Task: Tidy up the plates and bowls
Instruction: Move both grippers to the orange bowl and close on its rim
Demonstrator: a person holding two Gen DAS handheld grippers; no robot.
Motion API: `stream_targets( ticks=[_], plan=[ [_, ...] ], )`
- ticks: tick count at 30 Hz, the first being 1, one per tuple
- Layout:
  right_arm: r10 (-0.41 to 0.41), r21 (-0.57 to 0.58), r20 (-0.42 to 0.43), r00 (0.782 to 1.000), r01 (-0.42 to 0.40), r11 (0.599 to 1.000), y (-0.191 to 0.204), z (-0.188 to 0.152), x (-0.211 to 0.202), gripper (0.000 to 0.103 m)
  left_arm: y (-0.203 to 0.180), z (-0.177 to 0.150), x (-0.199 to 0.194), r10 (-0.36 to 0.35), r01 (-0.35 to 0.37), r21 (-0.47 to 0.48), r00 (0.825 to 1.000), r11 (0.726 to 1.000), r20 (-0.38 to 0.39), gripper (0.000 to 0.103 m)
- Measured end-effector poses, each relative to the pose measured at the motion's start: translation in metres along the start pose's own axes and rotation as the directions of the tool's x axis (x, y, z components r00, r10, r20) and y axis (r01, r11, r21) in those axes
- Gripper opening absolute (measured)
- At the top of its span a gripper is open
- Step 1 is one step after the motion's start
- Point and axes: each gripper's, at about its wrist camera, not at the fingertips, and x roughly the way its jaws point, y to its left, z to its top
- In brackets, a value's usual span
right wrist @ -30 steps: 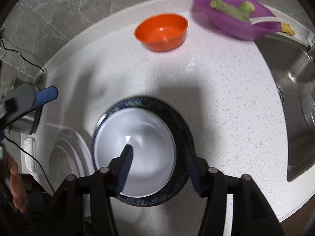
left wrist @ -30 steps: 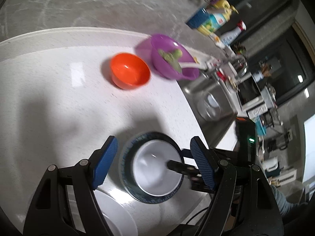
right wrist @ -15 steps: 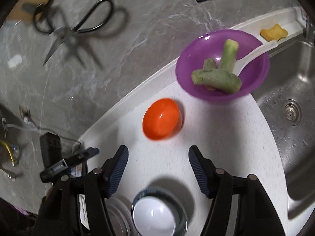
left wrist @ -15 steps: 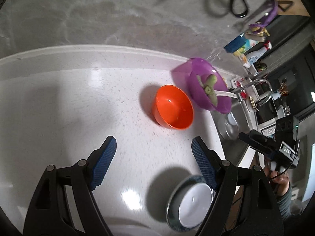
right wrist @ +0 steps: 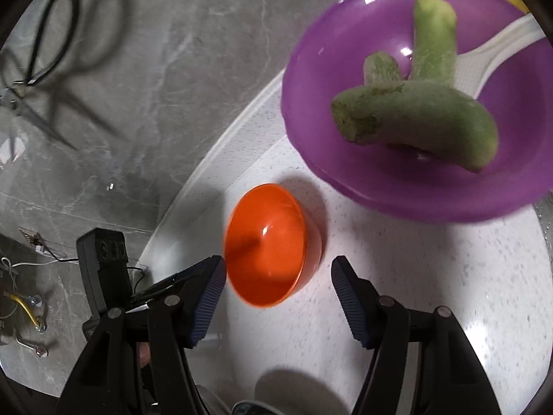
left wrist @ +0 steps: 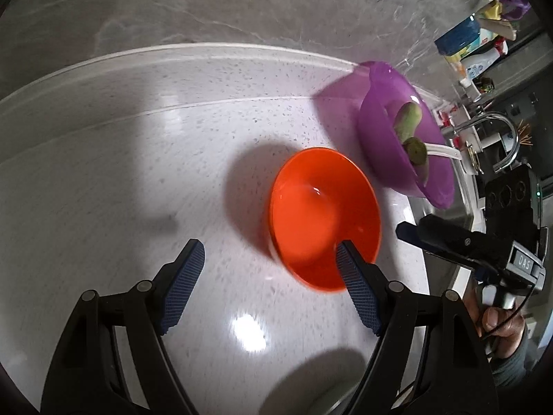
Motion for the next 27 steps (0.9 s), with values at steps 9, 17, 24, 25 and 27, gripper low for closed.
stream_targets(
  ticks=[9, 17, 24, 25, 27],
  plan=[
    [-0.019, 0.015, -0.053, 0.998, 0.02, 1.0, -0.008, 0.006, 0.028, 0.057, -0.001, 0.007, 0.035, 0.012, -0.011, 0.016, 0.999, 1.0, -0.04, 0.055],
    [-0.034, 0.027, -0.058, 0.998, 0.035, 0.999, -0.009, 0.007, 0.037, 0.046, -0.006, 0.015, 0.049, -0.015, 0.016, 0.013, 0.999, 1.0, -0.048, 0.034],
    [-0.043, 0.025, -0.077, 0.996, 0.045, 0.999, -0.008, 0.007, 0.047, 0.021, -0.012, 0.016, 0.055, -0.035, 0.037, 0.025, 0.998, 0.999, -0.06, 0.025],
    [-0.048, 0.021, -0.077, 0.996, 0.05, 0.999, -0.008, 0.007, 0.047, 0.021, -0.012, 0.016, 0.055, -0.033, 0.035, 0.026, 0.998, 0.999, -0.056, 0.025],
    [-0.056, 0.013, -0.073, 0.996, 0.058, 0.998, -0.008, 0.008, 0.046, 0.019, -0.012, 0.017, 0.056, -0.029, 0.03, 0.018, 0.998, 0.999, -0.052, 0.017]
  ],
)
